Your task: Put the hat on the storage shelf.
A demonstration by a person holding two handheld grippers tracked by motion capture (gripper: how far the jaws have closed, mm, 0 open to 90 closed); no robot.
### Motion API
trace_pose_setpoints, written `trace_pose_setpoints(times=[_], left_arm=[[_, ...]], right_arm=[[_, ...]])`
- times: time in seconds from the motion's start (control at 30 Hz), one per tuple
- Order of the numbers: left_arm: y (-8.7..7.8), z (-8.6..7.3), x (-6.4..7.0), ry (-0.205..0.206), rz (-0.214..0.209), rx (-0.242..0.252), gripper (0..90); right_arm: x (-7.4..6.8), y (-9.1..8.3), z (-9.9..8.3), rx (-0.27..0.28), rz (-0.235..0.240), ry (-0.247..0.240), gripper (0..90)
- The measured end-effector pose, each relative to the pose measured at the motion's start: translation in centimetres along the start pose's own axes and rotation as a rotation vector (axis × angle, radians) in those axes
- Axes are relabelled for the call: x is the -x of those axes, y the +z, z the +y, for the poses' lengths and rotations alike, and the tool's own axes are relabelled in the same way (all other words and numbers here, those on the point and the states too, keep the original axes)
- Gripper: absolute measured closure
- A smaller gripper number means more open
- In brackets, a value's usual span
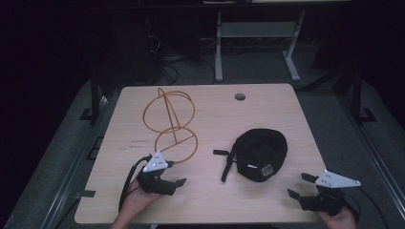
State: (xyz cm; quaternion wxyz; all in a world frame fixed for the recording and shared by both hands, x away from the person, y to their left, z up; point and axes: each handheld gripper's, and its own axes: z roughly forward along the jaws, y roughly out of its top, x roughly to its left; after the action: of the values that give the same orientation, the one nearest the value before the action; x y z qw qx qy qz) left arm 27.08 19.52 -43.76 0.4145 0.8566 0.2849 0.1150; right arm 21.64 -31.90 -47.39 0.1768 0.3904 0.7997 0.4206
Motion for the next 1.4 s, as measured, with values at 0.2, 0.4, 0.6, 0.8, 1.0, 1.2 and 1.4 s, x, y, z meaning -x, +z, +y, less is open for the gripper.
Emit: trace_pose_setpoints(times=[0.2, 0.4, 0.6, 0.8, 1.0, 1.2, 1.4], left_arm=[[-0.1, -0.1, 0.1, -0.006, 0.001, 0.006, 22.1], [-0.1, 0.5, 0.3, -0.025, -0.031, 0.007, 21.9], [0.6, 1.7, 1.2, 0.008, -0.048, -0.012, 18.9], [1.8, 3.3, 2.6, 0.054, -0.081, -0.009, 18.0], [2.5, 4.6, 3.5, 0.088, -0.116, -0.009, 18.0], [3.4, 5.5, 4.3, 0.108, -0.139, -0.004, 18.0], [4.4, 6.6, 4.9, 0.129, -0.159, -0.016, 18.0]], right_arm=[[-0.2, 0.3, 0.1, -0.008, 0.007, -0.011, 17.9], [-0.4, 0.3, 0.3, -0.007, 0.011, -0.014, 17.6], [-0.2, 0.4, 0.2, -0.008, 0.017, -0.004, 16.9], [-0.2, 0.5, 0.2, -0.011, 0.026, -0.006, 17.0], [-0.4, 0.6, 0.3, -0.012, 0.026, -0.014, 16.9], [-0.3, 0.5, 0.3, -0.016, 0.024, -0.003, 16.9], [-0.1, 0.4, 0.2, -0.004, 0.025, 0.009, 16.9]])
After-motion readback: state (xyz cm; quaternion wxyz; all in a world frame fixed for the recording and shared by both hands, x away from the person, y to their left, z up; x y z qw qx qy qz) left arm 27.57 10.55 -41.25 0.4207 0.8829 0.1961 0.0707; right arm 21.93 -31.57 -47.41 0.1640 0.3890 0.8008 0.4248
